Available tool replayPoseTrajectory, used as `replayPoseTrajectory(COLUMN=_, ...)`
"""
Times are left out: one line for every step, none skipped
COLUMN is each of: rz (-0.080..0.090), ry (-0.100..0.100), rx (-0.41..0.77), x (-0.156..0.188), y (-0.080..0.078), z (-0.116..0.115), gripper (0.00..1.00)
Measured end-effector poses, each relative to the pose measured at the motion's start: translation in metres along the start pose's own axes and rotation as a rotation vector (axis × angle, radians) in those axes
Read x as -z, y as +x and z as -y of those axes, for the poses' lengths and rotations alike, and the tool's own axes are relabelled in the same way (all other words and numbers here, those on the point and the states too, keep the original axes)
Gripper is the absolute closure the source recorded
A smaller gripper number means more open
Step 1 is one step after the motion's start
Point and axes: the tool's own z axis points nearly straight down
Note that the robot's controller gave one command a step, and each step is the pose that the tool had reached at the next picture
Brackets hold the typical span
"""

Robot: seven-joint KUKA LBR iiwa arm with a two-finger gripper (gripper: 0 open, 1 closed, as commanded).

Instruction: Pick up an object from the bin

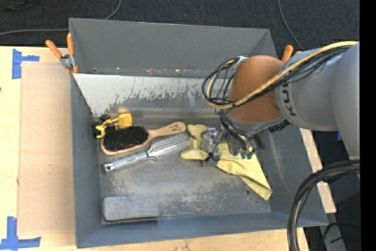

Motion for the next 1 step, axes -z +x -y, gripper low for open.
replayPoseTrajectory(rz=0.000, ry=0.000, rx=0.000, x=0.0001, y=0.0000, z=0.0000, gripper=1.00)
